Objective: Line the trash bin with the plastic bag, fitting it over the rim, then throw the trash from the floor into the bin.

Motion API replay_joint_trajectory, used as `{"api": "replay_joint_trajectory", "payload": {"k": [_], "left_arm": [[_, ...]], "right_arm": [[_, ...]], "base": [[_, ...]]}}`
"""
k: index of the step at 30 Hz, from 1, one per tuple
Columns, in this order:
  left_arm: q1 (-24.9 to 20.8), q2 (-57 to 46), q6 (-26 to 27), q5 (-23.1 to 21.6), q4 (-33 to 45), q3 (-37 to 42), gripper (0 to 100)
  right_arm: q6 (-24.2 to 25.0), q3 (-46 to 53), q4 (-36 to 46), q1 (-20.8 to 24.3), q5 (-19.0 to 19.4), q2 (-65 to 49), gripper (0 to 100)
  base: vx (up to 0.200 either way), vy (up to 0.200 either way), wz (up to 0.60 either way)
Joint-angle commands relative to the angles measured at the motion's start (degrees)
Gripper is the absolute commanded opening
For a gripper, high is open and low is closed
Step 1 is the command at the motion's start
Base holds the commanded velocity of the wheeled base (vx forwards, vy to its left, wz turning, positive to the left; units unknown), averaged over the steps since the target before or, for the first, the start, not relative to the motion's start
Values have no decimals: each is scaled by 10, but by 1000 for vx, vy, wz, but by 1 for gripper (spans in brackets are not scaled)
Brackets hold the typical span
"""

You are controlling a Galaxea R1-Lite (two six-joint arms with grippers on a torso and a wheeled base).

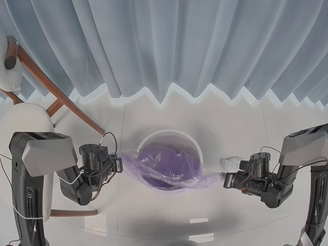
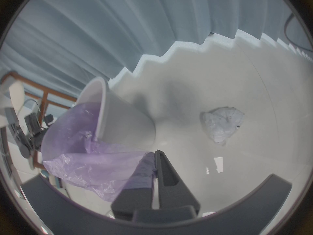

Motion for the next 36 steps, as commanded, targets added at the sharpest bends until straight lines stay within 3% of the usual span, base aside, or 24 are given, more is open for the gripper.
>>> {"api": "replay_joint_trajectory", "payload": {"k": [1,6,14,15,17,18,20,26,36], "left_arm": [[7,9,-2,-11,-18,-40,0],[-2,3,-25,-31,-17,-43,0],[-16,3,-32,-32,-26,-26,0],[-16,3,-32,-32,-26,-26,0],[-16,1,-33,-31,-35,-25,0],[-16,-1,-34,-31,-43,-21,100],[-16,-15,-34,-31,-55,-10,100],[-17,-56,-30,-30,-81,75,100],[-4,-83,-25,-28,-115,171,100]], "right_arm": [[35,-12,-2,-2,32,-38,0],[66,-15,-3,-2,71,-57,0],[64,-9,-2,-1,71,-55,0],[64,-9,-2,-1,71,-55,100],[61,-3,-2,-1,70,-61,100],[59,17,-3,3,63,-69,100],[42,49,-8,9,57,-77,100],[-89,120,-63,5,57,-79,100],[-139,140,-192,0,63,-84,100]], "base": [[0,0,0],[0,0,0],[0,0,0],[0,0,0],[0,0,0],[0,0,0],[0,0,0],[0,0,0],[0,0,0]]}}
